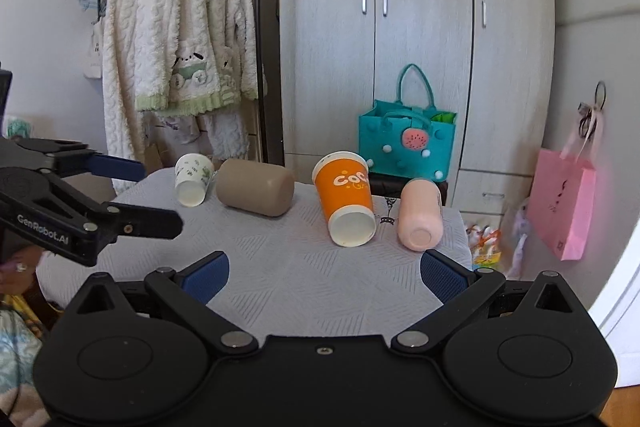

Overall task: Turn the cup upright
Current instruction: 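Move the right tool to the pink tumbler and close around its body, then lift the pink tumbler with the right tool and rotate it lid-up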

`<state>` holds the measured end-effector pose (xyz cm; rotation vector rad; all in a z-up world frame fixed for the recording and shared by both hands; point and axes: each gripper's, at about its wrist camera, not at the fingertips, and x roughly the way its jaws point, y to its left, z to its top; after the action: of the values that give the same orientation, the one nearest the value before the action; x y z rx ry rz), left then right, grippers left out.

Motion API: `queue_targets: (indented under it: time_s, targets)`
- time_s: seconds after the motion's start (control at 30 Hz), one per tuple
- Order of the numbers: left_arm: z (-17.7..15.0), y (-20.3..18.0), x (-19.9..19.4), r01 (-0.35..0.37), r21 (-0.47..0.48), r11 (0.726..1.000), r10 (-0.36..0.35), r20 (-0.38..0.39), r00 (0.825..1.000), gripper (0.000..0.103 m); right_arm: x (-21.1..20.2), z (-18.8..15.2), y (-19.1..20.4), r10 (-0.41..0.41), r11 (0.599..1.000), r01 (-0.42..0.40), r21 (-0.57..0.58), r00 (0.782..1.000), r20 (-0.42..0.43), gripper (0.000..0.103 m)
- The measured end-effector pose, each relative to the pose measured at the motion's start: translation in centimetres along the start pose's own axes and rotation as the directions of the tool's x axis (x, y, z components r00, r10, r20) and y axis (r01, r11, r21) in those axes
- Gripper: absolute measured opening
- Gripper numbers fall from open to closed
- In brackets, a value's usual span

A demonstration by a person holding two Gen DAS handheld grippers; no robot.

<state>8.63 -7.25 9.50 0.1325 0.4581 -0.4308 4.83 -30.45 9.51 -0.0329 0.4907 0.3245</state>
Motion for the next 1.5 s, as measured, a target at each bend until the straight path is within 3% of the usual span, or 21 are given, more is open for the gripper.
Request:
queue_targets:
  time_s: [0.33, 0.6, 0.7, 0.8, 0.9, 1.07, 1.2, 1.5]
  targets:
    - [5.3, -0.8, 8.4, -0.002, 0.068, 0.998, 0.001, 0.013, 1.000, 0.103, 6.9, 2.8, -5.9, 0.046, 0.998, -0.040, 0.046, 0.991, -0.129, 0.102]
    - [8.3, -0.6, 16.0, 0.129, -0.018, 0.991, -0.131, -0.098, 0.987, 0.101, 13.2, 5.2, -9.8, 0.122, 0.987, -0.093, 0.132, 0.963, -0.239, 0.095]
    - [8.8, -0.4, 18.7, 0.144, -0.057, 0.988, -0.151, -0.139, 0.979, 0.101, 15.5, 5.5, -10.9, 0.143, 0.982, -0.101, 0.158, 0.950, -0.279, 0.092]
    - [9.1, 0.0, 20.4, 0.115, -0.063, 0.991, -0.122, -0.132, 0.984, 0.100, 17.4, 5.5, -11.8, 0.146, 0.977, -0.090, 0.191, 0.943, -0.300, 0.092]
    - [9.2, 0.4, 21.6, 0.086, -0.046, 0.995, -0.092, -0.131, 0.987, 0.099, 19.5, 5.5, -12.7, 0.148, 0.974, -0.082, 0.211, 0.935, -0.321, 0.092]
    - [9.5, 0.8, 22.7, 0.113, -0.062, 0.992, -0.121, -0.138, 0.983, 0.097, 22.8, 5.6, -14.0, 0.165, 0.965, -0.075, 0.250, 0.918, -0.360, 0.090]
    - [9.5, 1.1, 23.2, 0.130, -0.095, 0.987, -0.143, -0.150, 0.978, 0.093, 24.7, 5.3, -14.6, 0.176, 0.962, -0.072, 0.264, 0.901, -0.396, 0.074]
    - [8.9, 0.7, 22.1, 0.153, -0.081, 0.985, -0.163, -0.148, 0.975, 0.088, 23.8, 4.5, -15.3, 0.211, 0.928, -0.071, 0.366, 0.909, -0.359, 0.070]
